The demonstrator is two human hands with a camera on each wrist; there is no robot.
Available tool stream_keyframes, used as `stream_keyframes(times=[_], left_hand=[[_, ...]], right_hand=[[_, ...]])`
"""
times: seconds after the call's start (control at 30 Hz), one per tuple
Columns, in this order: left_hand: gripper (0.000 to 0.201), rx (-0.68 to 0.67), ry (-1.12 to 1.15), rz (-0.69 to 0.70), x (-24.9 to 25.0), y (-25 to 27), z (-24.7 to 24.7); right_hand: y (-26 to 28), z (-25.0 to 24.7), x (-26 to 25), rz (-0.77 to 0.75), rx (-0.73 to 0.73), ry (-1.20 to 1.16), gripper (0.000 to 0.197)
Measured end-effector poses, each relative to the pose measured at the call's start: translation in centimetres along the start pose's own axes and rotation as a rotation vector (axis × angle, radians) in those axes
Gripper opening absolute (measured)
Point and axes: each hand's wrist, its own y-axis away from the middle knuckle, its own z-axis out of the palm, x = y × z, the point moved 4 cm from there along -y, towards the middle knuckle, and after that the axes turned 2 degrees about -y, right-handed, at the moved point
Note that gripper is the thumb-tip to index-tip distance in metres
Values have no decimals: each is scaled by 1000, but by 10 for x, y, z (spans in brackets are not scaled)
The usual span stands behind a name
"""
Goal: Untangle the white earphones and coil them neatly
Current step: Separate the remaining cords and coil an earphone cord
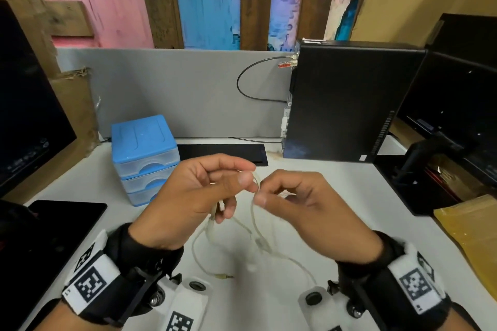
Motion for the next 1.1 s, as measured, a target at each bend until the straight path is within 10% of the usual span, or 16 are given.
stream_keyframes(times=[0.43,0.73,0.97,1.1], left_hand=[[30,-69,-185,12,4,2,-8],[37,-101,-427,-46,-2,-7,-38],[36,-267,-359,146,18,4,-25],[43,-186,-351,218,28,7,-26]], right_hand=[[-2,1,6,65,36,-33,20],[-8,-69,3,107,424,14,23],[-14,-52,8,-22,334,132,19],[-12,-27,3,26,80,-320,19]])
